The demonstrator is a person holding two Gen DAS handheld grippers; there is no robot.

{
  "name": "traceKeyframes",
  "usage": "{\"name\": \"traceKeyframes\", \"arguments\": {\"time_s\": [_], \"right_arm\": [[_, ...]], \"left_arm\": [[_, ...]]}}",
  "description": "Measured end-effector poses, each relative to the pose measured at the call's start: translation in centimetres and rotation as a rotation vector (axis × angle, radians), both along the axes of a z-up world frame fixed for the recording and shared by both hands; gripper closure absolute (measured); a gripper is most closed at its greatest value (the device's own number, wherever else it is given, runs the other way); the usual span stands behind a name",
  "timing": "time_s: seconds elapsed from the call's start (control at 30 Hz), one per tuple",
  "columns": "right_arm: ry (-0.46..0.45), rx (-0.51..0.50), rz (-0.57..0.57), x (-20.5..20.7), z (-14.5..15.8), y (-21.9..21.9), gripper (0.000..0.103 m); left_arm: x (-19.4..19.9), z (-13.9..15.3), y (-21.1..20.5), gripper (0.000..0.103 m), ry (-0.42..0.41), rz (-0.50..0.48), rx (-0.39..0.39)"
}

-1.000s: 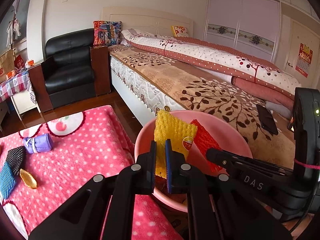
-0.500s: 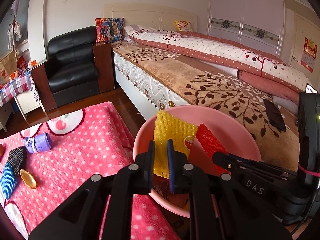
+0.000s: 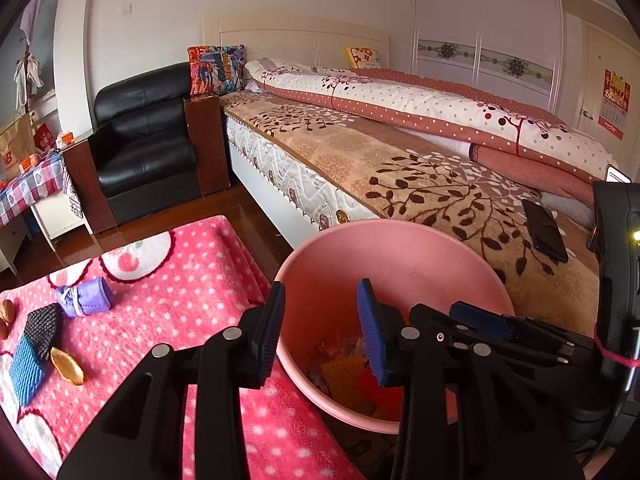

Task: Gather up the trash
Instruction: 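Open both tools to drop the nets into the bucket, then move both tools back over the table items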

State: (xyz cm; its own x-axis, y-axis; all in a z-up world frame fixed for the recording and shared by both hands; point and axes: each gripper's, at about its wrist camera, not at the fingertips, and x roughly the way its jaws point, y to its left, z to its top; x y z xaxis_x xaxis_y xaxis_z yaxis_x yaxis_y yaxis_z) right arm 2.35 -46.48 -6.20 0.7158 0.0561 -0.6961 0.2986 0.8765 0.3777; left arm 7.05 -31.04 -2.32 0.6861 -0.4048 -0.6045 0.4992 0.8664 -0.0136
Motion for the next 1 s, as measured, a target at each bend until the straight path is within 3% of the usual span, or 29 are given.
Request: {"name": "traceKeyframes", "arguments": {"time_s": [0.43, 0.87, 1.0], "right_arm": [[-0.055, -0.072, 0.025, -0.8, 3.0, 1.9, 0.054], [-0.19, -0.06, 0.179, -0.7, 5.5, 8.6, 0.054], [-0.192, -0.056, 0.24, -0.5, 5.5, 11.4, 0.054]], "left_arm": [[-1.3, 2.8, 3.2, 0.065, -0.017, -0.055, -0.093], [-2.9, 4.2, 10.4, 0.065, -0.095, 0.075, -0.044], [-3.4, 3.9, 12.9, 0.065, -0.093, 0.116, -0.035]]}}
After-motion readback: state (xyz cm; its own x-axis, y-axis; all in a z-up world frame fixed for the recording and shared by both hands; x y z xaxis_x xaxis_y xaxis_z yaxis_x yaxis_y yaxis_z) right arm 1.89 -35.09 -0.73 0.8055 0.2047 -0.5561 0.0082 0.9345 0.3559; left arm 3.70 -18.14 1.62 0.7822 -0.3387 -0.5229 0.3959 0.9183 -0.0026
